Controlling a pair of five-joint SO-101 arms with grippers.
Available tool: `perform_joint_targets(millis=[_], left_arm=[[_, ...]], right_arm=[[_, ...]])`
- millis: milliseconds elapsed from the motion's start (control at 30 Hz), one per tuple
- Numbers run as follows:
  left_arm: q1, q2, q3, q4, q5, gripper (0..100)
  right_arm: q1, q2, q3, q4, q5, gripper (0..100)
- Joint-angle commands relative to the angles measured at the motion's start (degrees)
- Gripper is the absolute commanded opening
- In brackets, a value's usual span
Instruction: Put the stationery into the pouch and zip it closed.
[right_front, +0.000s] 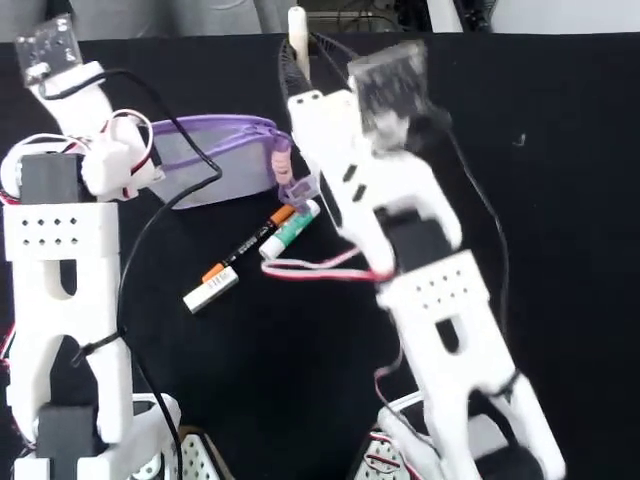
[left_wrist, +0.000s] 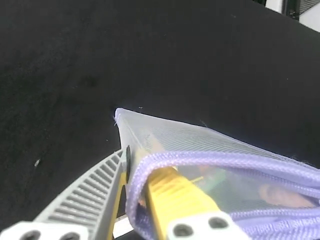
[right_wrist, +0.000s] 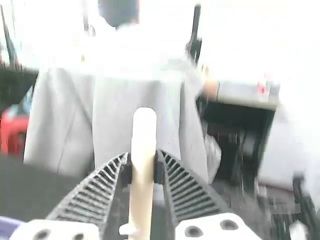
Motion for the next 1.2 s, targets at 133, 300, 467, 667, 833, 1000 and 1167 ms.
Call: perform_joint_targets(millis=[133, 300, 467, 667, 833, 1000, 1167], left_arm=[[1.5, -0.1, 0.0, -2.2, -0.7, 3], [5.6, -0.4, 0.0, -2.7, -0.8, 3], [9.0, -6.3, 0.6, -5.2, -1.9, 3], [12.9, -13.3, 2.8, -5.4, -2.1, 3], [12.6, -16.4, 8.5, -9.2, -2.1, 3], [12.5, -17.8, 11.5, -10.4, -2.3, 3], [10.0, -17.7, 12.1, -11.3, -2.3, 3]], right_arm=[[-4.4, -17.2, 21.0, -28.8, -0.6, 1.1], [-7.5, -18.2, 22.1, -29.2, -0.5, 1.1], [-8.0, -18.2, 24.4, -33.7, -0.5, 1.1], [-9.1, -18.2, 29.8, -43.0, -0.5, 1.1], [-11.7, -18.7, 31.2, -43.3, -0.4, 1.1], [-12.0, -21.1, 31.5, -43.1, -0.4, 1.1], [-12.0, -29.2, 35.1, -42.9, -0.4, 1.1]])
